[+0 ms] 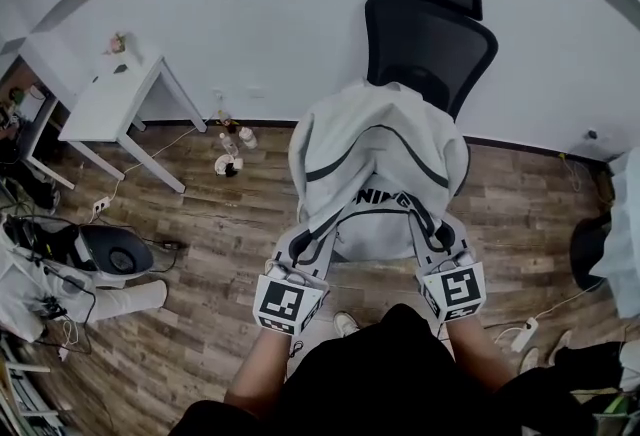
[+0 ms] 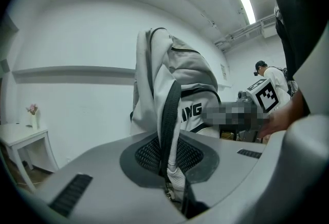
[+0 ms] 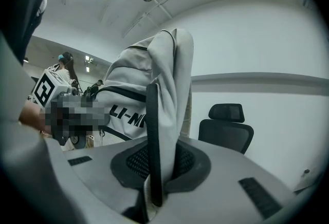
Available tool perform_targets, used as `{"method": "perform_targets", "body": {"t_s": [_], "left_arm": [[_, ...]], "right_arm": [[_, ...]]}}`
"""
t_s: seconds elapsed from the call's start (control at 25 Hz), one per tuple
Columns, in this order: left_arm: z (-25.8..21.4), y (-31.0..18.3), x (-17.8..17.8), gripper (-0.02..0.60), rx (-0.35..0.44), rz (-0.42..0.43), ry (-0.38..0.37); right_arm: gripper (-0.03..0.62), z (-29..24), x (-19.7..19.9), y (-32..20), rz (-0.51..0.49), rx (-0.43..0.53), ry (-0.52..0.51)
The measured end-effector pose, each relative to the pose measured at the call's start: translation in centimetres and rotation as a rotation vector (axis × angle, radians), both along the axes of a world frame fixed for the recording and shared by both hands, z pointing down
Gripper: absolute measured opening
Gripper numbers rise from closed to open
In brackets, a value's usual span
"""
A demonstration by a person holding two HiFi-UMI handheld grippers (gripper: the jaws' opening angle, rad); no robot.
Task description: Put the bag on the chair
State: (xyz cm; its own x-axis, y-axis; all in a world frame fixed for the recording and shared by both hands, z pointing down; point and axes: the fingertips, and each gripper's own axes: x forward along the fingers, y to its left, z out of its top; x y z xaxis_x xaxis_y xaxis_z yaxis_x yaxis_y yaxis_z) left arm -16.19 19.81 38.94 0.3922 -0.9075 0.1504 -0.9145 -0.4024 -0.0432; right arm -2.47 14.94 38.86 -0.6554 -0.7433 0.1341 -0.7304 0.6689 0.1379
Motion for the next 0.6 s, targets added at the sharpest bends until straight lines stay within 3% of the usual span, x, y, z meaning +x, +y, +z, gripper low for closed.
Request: {"method": "perform_targets", "body": {"t_s": [0.6], "left_arm": [[1.6, -1.3, -0.9, 0.048, -0.003, 0.016, -0.007]], "right_arm": [[0.054, 1.8, -0.8, -1.2, 0.015, -0.016, -0.030]]}}
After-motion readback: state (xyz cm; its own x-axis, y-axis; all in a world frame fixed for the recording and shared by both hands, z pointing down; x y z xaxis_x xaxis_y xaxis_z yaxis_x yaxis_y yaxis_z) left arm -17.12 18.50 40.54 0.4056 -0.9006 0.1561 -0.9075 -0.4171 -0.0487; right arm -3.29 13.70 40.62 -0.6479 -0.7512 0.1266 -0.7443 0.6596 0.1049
